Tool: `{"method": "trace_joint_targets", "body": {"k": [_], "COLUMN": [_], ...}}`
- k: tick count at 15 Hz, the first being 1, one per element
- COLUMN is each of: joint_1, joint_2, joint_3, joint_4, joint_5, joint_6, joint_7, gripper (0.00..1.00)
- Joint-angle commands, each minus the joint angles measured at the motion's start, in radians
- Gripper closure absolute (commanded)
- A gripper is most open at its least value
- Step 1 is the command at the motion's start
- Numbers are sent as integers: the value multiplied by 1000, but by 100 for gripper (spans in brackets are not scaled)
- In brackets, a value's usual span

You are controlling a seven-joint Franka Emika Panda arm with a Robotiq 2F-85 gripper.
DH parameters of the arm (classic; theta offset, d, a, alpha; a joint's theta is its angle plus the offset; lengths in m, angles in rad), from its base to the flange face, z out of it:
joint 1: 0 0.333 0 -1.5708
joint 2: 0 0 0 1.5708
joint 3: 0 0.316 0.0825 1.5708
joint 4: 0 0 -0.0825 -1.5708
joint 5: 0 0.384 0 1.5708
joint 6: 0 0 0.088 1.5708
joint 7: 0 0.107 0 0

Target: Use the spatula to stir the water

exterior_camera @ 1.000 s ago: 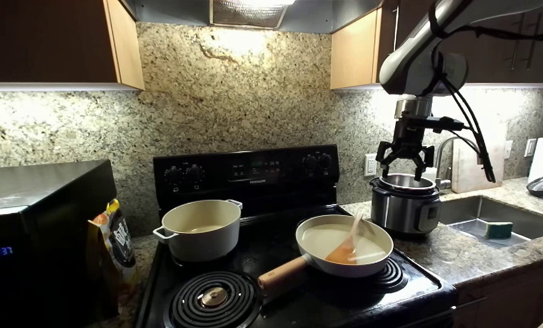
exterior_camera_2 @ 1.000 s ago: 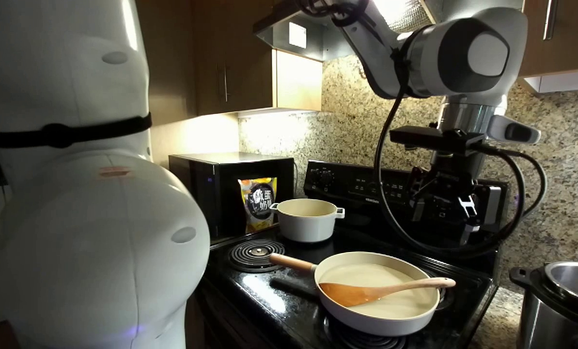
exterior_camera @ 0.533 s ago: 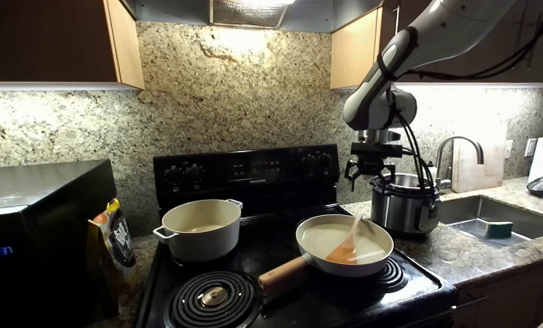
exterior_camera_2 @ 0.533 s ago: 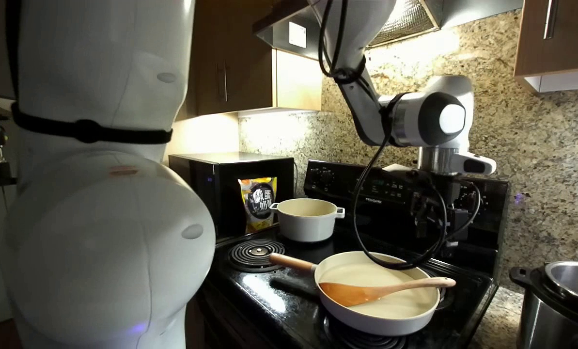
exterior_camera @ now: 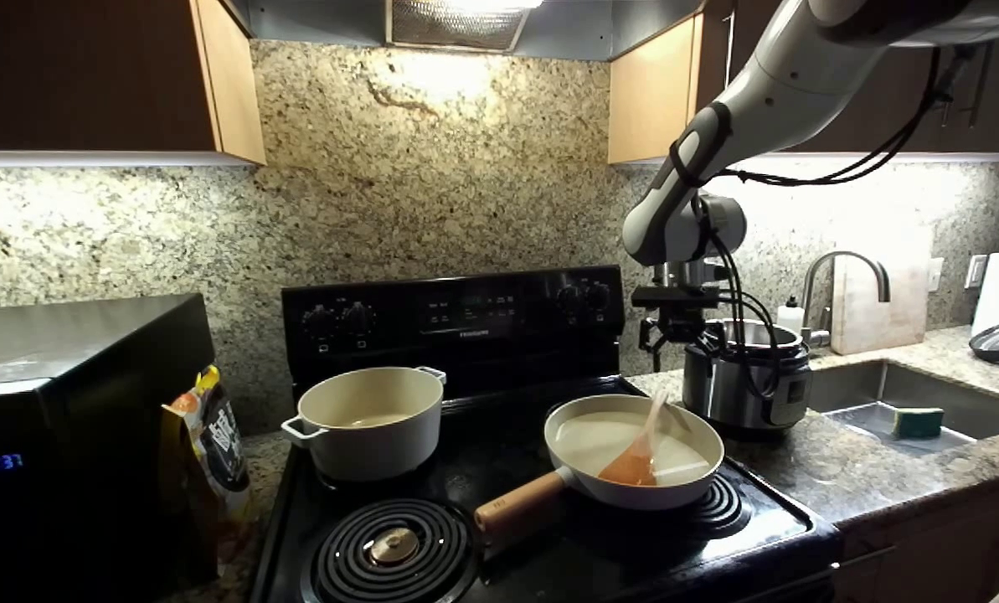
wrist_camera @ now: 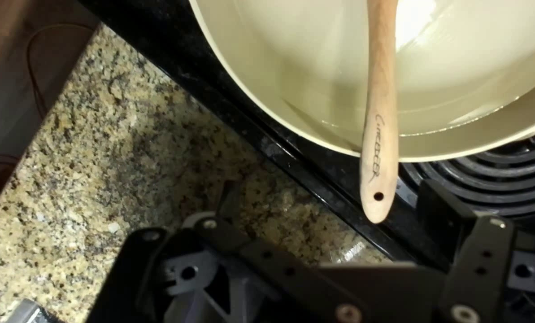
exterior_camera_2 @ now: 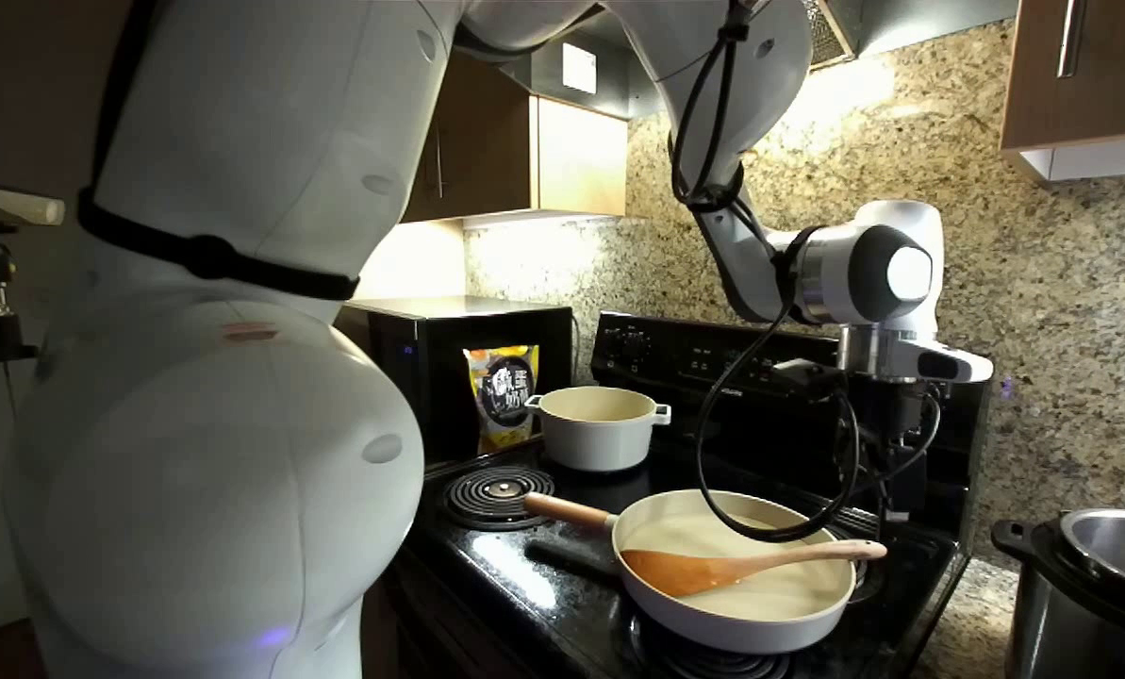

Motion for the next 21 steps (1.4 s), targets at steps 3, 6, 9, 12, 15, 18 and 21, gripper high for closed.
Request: {"method": "trace_joint_targets", "body": {"k": [3, 6, 9, 12, 15, 18, 21], "joint_1": [20, 26, 28, 32, 32, 32, 39], "joint_2": [69, 78, 99, 108, 127, 136, 147], "joint_3": [5, 2, -5, -6, 0, 2, -5], "joint_4": [75, 77, 90, 84, 85, 85, 92], "joint_5": [24, 33, 23, 17, 19, 20, 1], "joint_6": [-88, -41, -1, 48, 69, 80, 62], "joint_7": [36, 51, 66, 67, 48, 32, 28], "gripper": [0, 0, 0, 0, 0, 0, 0]}}
